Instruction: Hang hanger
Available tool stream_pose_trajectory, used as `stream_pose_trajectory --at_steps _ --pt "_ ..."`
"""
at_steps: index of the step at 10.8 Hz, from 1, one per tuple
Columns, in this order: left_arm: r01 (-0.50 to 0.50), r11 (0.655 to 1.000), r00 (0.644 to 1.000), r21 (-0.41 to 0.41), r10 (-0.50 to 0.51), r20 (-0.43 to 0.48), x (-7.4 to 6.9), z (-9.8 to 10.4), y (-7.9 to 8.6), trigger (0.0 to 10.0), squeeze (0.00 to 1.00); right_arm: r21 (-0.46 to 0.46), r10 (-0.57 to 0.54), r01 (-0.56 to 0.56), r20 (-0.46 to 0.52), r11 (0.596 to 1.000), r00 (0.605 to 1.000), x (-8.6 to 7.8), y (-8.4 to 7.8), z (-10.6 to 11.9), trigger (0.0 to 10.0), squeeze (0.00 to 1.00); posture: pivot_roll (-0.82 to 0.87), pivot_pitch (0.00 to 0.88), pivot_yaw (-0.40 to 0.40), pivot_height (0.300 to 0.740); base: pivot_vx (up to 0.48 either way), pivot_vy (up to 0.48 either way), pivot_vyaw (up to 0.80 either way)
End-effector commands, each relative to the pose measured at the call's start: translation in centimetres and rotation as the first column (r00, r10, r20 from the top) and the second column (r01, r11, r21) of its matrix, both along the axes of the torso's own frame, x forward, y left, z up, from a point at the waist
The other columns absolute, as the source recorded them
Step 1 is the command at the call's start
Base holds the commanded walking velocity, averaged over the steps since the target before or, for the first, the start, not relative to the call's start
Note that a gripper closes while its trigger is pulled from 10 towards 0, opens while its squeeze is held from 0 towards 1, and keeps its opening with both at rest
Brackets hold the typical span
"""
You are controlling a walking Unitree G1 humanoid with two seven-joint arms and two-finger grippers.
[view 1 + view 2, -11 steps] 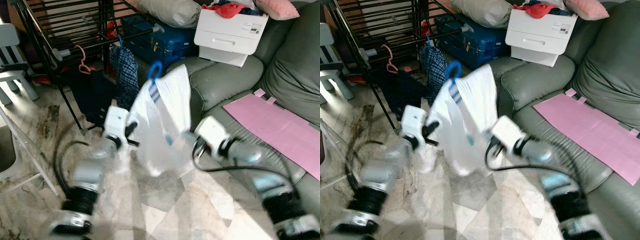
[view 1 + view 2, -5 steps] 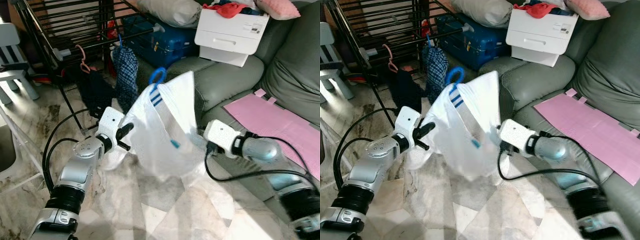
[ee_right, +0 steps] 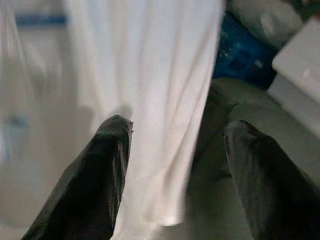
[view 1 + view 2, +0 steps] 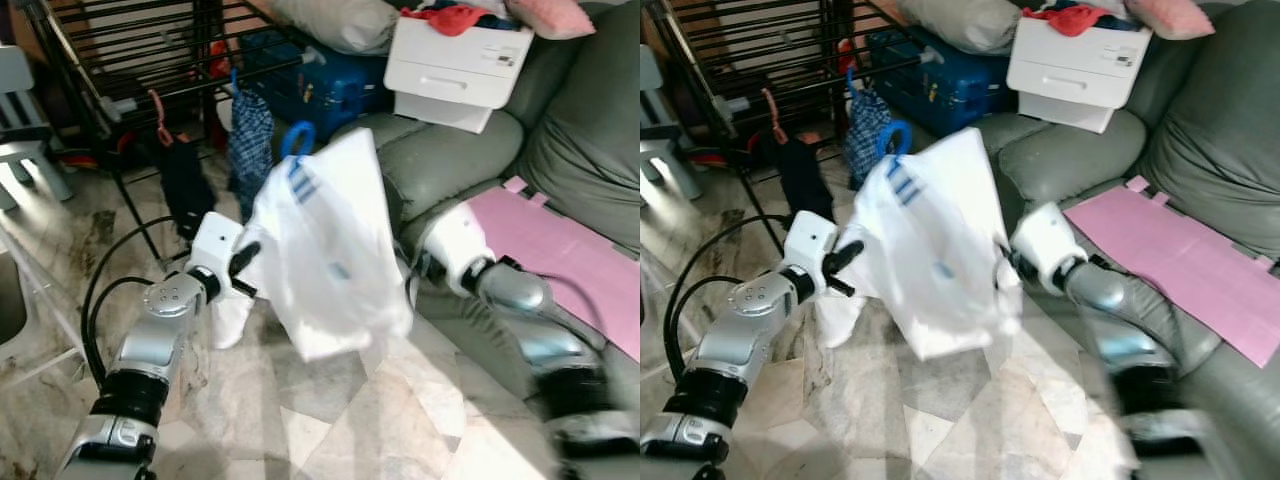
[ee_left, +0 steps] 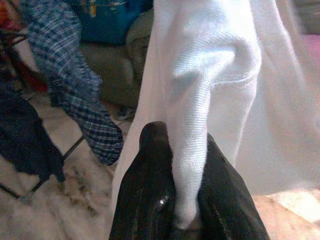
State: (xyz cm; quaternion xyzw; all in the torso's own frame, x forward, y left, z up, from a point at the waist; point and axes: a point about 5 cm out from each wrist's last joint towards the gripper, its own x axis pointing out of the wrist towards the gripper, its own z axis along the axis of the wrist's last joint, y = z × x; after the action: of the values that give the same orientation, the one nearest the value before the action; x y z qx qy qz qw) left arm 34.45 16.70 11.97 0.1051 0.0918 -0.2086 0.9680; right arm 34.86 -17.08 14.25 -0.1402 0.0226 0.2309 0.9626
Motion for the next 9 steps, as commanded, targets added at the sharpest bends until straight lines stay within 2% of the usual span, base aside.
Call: stream_pose_trajectory --at_steps 1,2,3,4,5,6,7,8,9 --pt "-0.013 1.0 0.996 -0.018 0.015 0.085 0.8 2.0 0.3 0.0 0.0 0.04 0.044 -0.043 -0.023 0.998 0.999 -0.4 0.5 0.0 10.0 1.0 -0.13 0.0 -0.014 0.74 0.0 0.0 0.0" --pt "0.02 1.0 0.995 -0.023 -0.018 0.098 0.8 2.3 -0.1 0.0 0.0 -0.041 0.139 -0.14 -0.015 0.989 0.99 -1.2 1.2 -0.5 10.0 1.0 -0.13 0.0 -0.011 0.74 0.0 0.0 0.0" --pt "0.054 0.998 0.993 -0.027 -0.051 0.109 0.7 2.5 -0.3 0.0 0.0 -0.063 0.2 -0.201 -0.018 0.978 0.98 -1.6 1.4 -0.4 10.0 1.0 -0.13 0.0 -0.01 0.74 0.0 0.0 0.0" --pt "0.158 0.987 0.979 -0.008 -0.156 0.128 0.3 2.9 -0.9 0.0 0.0 -0.203 0.361 -0.356 -0.01 0.912 0.932 -2.7 1.5 0.0 10.0 1.0 -0.13 0.0 -0.008 0.74 0.0 0.0 0.0" --pt "0.27 0.961 0.954 0.065 -0.276 0.119 -0.3 2.7 -1.0 0.0 0.0 -0.295 0.422 -0.407 -0.014 0.864 0.906 -2.8 0.6 1.1 10.0 1.0 -0.13 0.0 -0.01 0.74 0.0 0.0 0.0" --pt "0.373 0.918 0.919 0.134 -0.385 0.081 -1.1 2.2 -0.8 0.0 0.0 -0.398 0.435 -0.397 0.005 0.827 0.901 -2.5 -0.6 2.4 10.0 1.0 -0.13 0.0 -0.012 0.74 0.0 0.0 0.0" --pt "0.43 0.888 0.896 0.162 -0.442 0.046 -1.6 1.6 -0.5 0.0 0.0 -0.441 0.441 -0.391 0.012 0.808 0.897 -2.2 -1.2 3.2 10.0 1.0 -0.13 0.0 -0.011 0.74 0.0 0.0 0.0" --pt "0.463 0.862 0.88 0.207 -0.475 0.011 -2.1 0.8 0.1 0.0 0.0 -0.515 0.46 -0.383 0.025 0.767 0.888 -2.1 -2.0 4.3 10.0 1.0 -0.13 0.0 -0.011 0.74 0.0 0.0 0.0" --pt "0.491 0.835 0.864 0.248 -0.503 -0.019 -2.5 0.1 0.5 0.0 0.0 -0.544 0.469 -0.368 0.053 0.754 0.882 -1.9 -2.5 5.7 10.0 1.0 -0.13 0.0 -0.013 0.74 0.0 0.0 0.0"
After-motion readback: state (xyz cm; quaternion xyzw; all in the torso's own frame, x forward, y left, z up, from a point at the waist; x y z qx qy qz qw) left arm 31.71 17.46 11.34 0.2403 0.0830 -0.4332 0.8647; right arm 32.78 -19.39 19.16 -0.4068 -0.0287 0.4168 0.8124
